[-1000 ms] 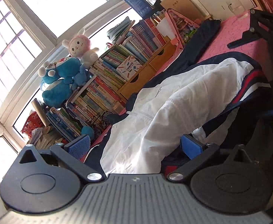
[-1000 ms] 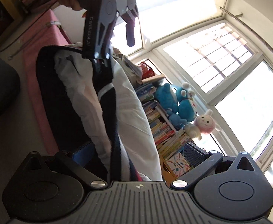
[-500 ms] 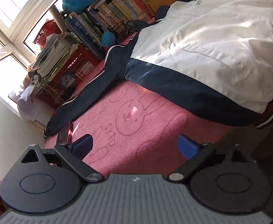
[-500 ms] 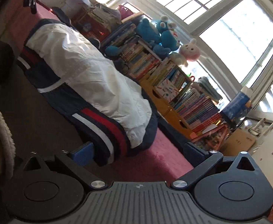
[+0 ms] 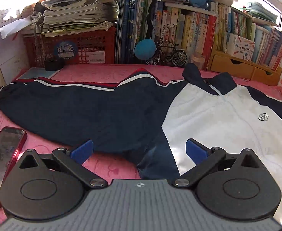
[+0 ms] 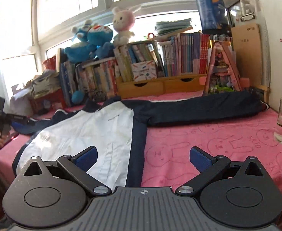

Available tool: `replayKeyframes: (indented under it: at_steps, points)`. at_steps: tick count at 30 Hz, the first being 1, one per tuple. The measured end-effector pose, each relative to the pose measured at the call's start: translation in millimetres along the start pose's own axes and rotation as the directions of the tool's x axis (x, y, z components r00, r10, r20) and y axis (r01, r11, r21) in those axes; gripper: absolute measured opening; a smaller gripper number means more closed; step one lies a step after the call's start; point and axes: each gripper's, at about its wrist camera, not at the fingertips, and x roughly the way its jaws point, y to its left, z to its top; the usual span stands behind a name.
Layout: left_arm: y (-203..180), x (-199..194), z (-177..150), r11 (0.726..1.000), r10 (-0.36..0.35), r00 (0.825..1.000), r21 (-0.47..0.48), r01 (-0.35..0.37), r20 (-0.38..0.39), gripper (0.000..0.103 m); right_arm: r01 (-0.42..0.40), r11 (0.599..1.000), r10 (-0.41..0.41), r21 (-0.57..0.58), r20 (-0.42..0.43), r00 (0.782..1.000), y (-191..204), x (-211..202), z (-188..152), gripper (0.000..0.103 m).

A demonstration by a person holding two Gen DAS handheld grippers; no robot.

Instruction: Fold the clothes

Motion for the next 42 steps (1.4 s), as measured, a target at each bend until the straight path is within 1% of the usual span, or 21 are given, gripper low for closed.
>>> replayKeyframes:
  at_steps: [4,7,12,15,16,17,19,20,22,23,24,25,26,27,28,30,33,36,39,41,42]
  points:
    - [-20,39,30,0.981,-0.018,0.999,0.191,0.011,0.033,0.103,0.017,0.986,-0.015,-0.164,0.016,1.0,25,106,34,0.103]
    - [-36,69,50,0.945,-0.02,0.997,0.328,-0.006,0.078,0.103,-0.045,0.971,0.039,-0.236,-0.03,0.999,50,201,61,0.103]
    - [-30,120,81,0.883,-0.167,0.982,0.457,0.107,0.093,0.103,-0.132,0.962,0.094,-0.238,-0.165,0.982,75,355,101,0.103]
    - [-16,158,101,0.892,-0.153,0.988,0.432,0.134,0.008,0.103,-0.143,0.943,0.069,-0.301,-0.241,0.968,86,419,112,0.103]
    - [-11,172,107,0.896,-0.17,0.984,0.408,0.179,-0.058,0.103,-0.155,0.933,0.069,-0.326,-0.26,0.963,88,432,113,0.103]
    - [-5,185,112,0.898,-0.187,0.974,0.381,0.222,-0.127,0.103,-0.166,0.923,0.069,-0.347,-0.275,0.959,89,443,114,0.103]
    - [3,213,116,0.901,-0.199,0.933,0.317,0.295,-0.3,0.103,-0.211,0.906,0.088,-0.368,-0.324,0.942,88,460,113,0.103]
    - [6,219,115,0.912,-0.21,0.923,0.276,0.304,-0.321,0.103,-0.244,0.897,0.106,-0.368,-0.356,0.928,86,467,113,0.103]
    - [6,220,111,0.925,-0.2,0.93,0.255,0.283,-0.309,0.101,-0.308,0.885,0.14,-0.349,-0.432,0.891,82,480,110,0.103]
    - [2,215,105,0.924,-0.192,0.942,0.274,0.268,-0.274,0.097,-0.325,0.884,0.149,-0.335,-0.457,0.877,80,484,108,0.103]
    - [0,208,99,0.927,-0.199,0.948,0.267,0.264,-0.247,0.082,-0.345,0.884,0.163,-0.314,-0.484,0.86,80,488,105,0.097]
    - [-2,202,94,0.93,-0.205,0.954,0.26,0.26,-0.22,0.062,-0.364,0.88,0.181,-0.304,-0.494,0.851,79,487,102,0.083]
    - [-4,196,89,0.934,-0.208,0.959,0.251,0.253,-0.193,0.048,-0.369,0.88,0.195,-0.3,-0.481,0.855,81,481,103,0.069]
    - [-6,192,86,0.947,-0.192,0.965,0.224,0.23,-0.179,0.024,-0.374,0.879,0.208,-0.296,-0.467,0.859,83,476,103,0.039]
    - [-7,188,84,0.962,-0.177,0.969,0.176,0.207,-0.173,0.017,-0.367,0.887,0.212,-0.28,-0.459,0.863,85,471,104,0.02]
    - [-8,188,86,0.975,-0.177,0.97,0.105,0.196,-0.168,0.006,-0.338,0.889,0.187,-0.309,-0.427,0.885,91,463,106,0.012]
    - [-20,194,100,0.975,-0.16,0.979,0.135,0.177,-0.127,0.006,-0.253,0.892,0.119,-0.374,-0.345,0.931,101,453,115,0.008]
    - [-32,207,126,0.972,-0.168,0.983,0.156,0.178,-0.081,0.006,-0.077,0.891,-0.03,-0.448,-0.227,0.973,102,461,124,0.007]
    - [-56,230,137,0.964,-0.088,0.996,0.249,0.094,-0.035,0.007,0.136,0.873,-0.223,-0.467,-0.135,0.965,91,487,127,0.004]
    - [-63,253,130,0.967,-0.023,0.995,0.252,0.046,-0.094,0.009,0.202,0.895,-0.296,-0.397,-0.19,0.936,68,508,122,0.004]
    - [-62,253,127,0.97,-0.018,0.994,0.238,0.042,-0.103,0.012,0.203,0.916,-0.287,-0.345,-0.211,0.934,62,506,121,0.004]
